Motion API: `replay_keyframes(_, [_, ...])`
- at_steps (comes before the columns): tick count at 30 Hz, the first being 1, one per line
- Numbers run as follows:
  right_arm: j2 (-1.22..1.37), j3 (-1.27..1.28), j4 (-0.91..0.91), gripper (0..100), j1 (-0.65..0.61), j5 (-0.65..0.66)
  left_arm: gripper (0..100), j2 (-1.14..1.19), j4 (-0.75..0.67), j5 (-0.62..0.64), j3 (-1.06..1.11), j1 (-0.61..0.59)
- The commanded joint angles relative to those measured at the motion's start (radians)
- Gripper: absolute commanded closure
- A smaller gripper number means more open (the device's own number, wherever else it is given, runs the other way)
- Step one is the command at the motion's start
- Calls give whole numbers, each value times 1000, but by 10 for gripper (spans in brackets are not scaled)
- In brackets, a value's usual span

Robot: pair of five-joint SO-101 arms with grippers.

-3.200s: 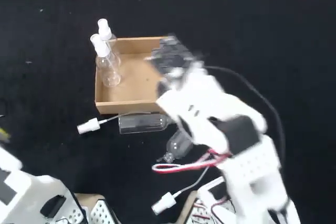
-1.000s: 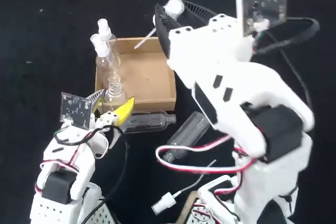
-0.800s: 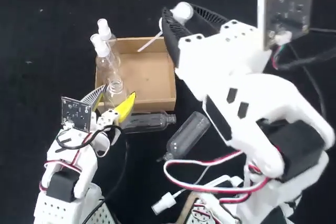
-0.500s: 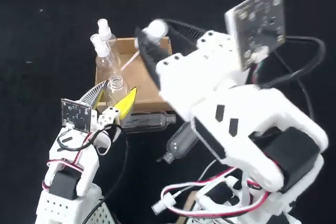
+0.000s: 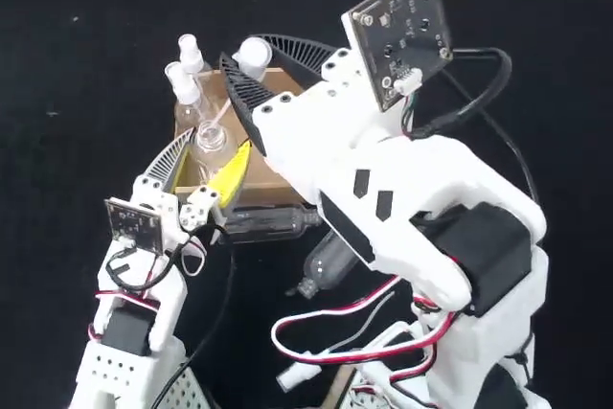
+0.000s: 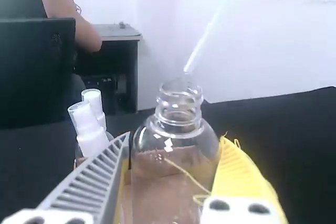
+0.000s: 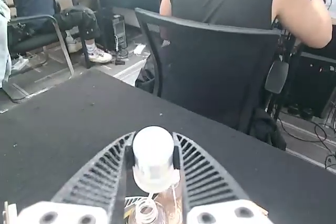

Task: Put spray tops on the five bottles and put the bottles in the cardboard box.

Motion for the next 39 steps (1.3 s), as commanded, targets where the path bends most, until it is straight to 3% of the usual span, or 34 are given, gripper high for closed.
replay_keyframes(1, [2,-1,-32,988,-11,8,970,-8,-23,2,24,5])
replay_keyframes(25, [150,-44,31,987,-18,83,970,-8,-17,-2,24,4])
replay_keyframes(32, [179,-56,66,985,-81,92,970,-8,-17,-2,24,2])
replay_keyframes(39, [229,-64,87,790,-84,92,970,-8,-17,-2,24,2])
